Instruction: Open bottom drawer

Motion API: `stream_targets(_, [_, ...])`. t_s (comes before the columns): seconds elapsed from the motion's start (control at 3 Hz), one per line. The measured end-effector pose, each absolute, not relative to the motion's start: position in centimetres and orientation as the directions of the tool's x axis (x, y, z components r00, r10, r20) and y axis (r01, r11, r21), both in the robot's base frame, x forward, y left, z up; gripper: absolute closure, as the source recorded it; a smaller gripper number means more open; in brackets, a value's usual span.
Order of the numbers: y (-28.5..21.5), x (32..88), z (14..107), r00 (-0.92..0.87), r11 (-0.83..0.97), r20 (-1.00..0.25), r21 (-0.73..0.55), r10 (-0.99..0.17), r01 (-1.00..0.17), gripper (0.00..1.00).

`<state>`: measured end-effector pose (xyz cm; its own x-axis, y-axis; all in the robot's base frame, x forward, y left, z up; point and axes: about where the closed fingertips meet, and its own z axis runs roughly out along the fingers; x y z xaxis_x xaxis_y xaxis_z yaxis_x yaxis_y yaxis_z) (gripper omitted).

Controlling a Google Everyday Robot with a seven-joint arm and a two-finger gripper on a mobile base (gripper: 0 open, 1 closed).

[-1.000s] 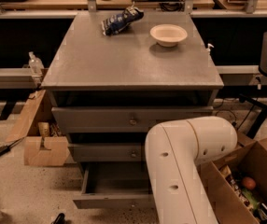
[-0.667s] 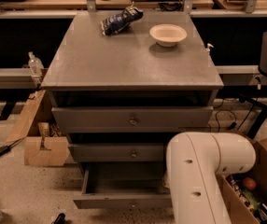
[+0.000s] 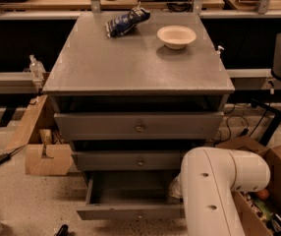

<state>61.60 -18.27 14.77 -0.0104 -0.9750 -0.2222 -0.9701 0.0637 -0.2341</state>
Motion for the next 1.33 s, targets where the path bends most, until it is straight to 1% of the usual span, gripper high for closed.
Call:
stream_targets(0.33, [-18.0, 60.0, 14.3, -0.019, 0.065, -0.219, -0.205, -0.976, -0.977, 1.0])
stream_targets(0.67, [-17.6, 56.2, 14.4, -0.077, 0.108, -0.211, -0.141, -0.974, -0.984, 1.0])
stream_targets(1.33, [-17.5, 54.3, 15.0, -0.107, 0.132, -0.219, -0.102, -0.97, -0.986, 1.0])
